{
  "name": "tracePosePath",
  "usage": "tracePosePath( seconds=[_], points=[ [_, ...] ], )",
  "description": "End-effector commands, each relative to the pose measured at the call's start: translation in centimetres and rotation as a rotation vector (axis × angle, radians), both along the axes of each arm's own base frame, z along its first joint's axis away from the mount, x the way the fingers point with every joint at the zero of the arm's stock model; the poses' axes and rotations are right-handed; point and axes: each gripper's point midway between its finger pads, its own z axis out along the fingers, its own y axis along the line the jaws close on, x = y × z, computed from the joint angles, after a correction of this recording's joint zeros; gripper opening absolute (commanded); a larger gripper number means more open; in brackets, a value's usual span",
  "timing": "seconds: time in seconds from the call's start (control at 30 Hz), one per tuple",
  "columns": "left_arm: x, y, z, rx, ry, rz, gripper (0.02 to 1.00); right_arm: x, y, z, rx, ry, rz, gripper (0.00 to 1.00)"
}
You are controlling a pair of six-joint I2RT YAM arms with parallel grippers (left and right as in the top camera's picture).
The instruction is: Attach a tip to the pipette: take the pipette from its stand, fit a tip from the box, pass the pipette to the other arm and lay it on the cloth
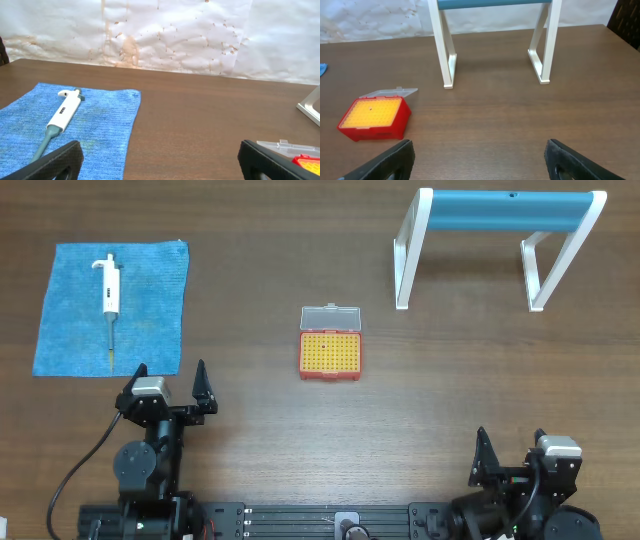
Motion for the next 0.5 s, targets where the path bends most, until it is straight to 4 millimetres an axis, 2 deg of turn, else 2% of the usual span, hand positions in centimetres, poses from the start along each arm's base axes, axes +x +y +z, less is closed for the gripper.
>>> tracePosePath(
  seconds=[0.03, 0.1, 0.13, 0.17, 0.2, 0.23, 0.27, 0.3, 0.33, 0.4, 0.5],
  points=[
    [0.0, -0.3, -0.1, -0.01, 0.002, -0.014, 0.998, 0.1, -0.2, 0.1, 0.003, -0.003, -0.013, 0.842],
    [0.0, -0.3, -0.1, -0.01, 0.002, -0.014, 0.998, 0.1, -0.5, 0.1, -0.026, -0.007, -0.019, 0.842],
    [0.0, -0.3, -0.1, -0.01, 0.002, -0.014, 0.996, 0.9, -1.6, 1.0, -0.039, -0.059, -0.097, 0.842],
    [0.0, -0.3, -0.1, -0.01, 0.002, -0.014, 0.996, 2.0, -2.3, 1.7, -0.079, -0.114, -0.149, 0.842],
    [0.0, -0.3, -0.1, -0.01, 0.002, -0.014, 0.996, 4.4, -2.2, 3.0, -0.154, -0.222, -0.152, 0.842],
    [0.0, -0.3, -0.1, -0.01, 0.002, -0.014, 0.996, 6.6, -0.9, 3.3, -0.209, -0.314, -0.072, 0.844],
    [0.0, -0.3, -0.1, -0.01, 0.002, -0.014, 0.996, 8.4, -0.4, 2.5, -0.213, -0.38, -0.031, 0.842],
    [0.0, -0.3, -0.1, -0.01, 0.002, -0.014, 0.996, 9.4, -0.6, 1.4, -0.215, -0.404, -0.035, 0.842],
    [0.0, -0.3, -0.1, -0.01, 0.002, -0.014, 0.998, 10.5, -0.9, -0.8, -0.22, -0.42, -0.052, 0.842],
    [0.0, -0.3, -0.1, -0.01, 0.002, -0.014, 0.996, 11.6, -0.9, -3.2, -0.218, -0.431, -0.049, 0.844],
    [0.0, -0.3, -0.1, -0.01, 0.002, -0.014, 0.998, 12.0, -0.9, -5.3, -0.217, -0.407, -0.047, 0.842]
  ],
)
